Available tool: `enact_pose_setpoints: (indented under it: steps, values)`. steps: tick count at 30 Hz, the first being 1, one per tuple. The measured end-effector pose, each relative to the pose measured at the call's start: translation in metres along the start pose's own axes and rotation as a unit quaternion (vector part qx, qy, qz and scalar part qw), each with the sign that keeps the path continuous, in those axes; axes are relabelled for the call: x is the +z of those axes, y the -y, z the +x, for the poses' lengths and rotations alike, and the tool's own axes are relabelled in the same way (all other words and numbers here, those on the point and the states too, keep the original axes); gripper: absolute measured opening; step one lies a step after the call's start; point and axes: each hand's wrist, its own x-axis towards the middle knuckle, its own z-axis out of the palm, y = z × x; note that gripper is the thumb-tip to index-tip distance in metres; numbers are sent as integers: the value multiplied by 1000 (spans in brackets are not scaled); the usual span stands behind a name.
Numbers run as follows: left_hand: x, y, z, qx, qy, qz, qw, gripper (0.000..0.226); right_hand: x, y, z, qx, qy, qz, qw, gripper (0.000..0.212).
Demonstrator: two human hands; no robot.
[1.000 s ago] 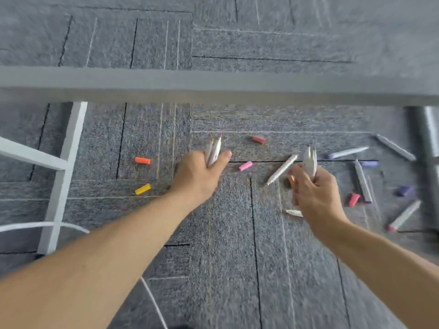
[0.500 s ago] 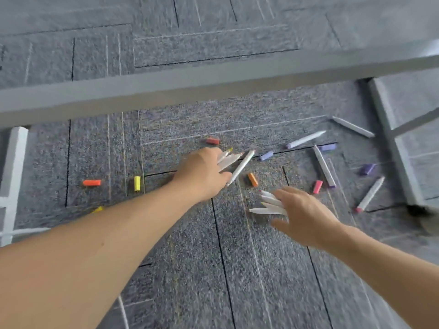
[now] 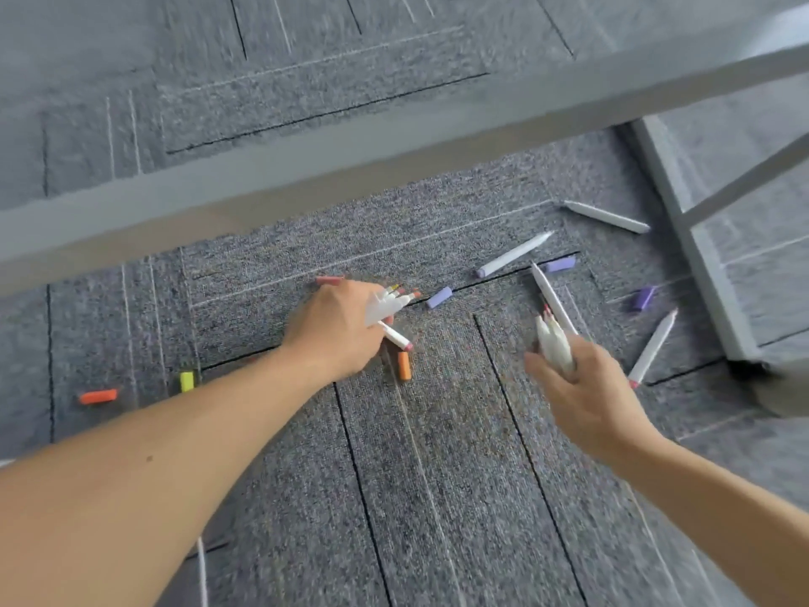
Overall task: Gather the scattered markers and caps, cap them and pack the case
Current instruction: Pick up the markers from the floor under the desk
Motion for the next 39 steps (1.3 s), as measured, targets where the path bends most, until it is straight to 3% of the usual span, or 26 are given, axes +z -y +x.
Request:
enact_pose_setpoints:
  steps: [1,3,5,7,10,13,16,19,21,25,27,31,35,39]
  values:
    - [2,-2,-1,-22,-32,-17,999,7,-5,-1,4,25,-23,22,999,28]
    - [6,-6,-1,-99,-80,-45,991,26,-15,-3,16,57,-58,33,996,26]
    - [13,-12,-3,-156,-55,-17,986,49,-23,-3,31,71,-76,11,995,25]
    - [23,-16,-1,-168,-37,-11,985,57,-29,-2,48,79,-83,-27,993,23]
    - [34,-23,11,-192,-46,-60,978,51,-39,4,70,69,-64,-111,989,29]
    - [36,-40,14,-221,-61,-113,967,31,-48,10,87,51,-44,-164,984,31]
    - [35,-61,14,-183,-64,-188,963,18,-46,12,93,37,11,-213,976,20]
    - [27,-87,19,-99,-45,-219,970,26,-43,11,85,24,36,-239,970,14]
    - [20,-103,25,-52,-38,-206,976,32,-44,7,79,40,28,-198,979,17]
    - [17,-128,48,3,-9,-193,981,28,-54,-10,60,110,-68,4,992,32]
    - [22,-138,62,30,-10,-168,985,18,-63,-25,52,142,-133,74,978,37]
    - [35,-152,85,129,-11,-61,990,21,-78,-58,49,186,-229,174,940,27]
    - [47,-157,101,114,15,104,988,42,-86,-75,42,208,-241,107,942,36]
    - [59,-167,105,142,23,151,978,22,-85,-76,44,259,-163,15,952,50]
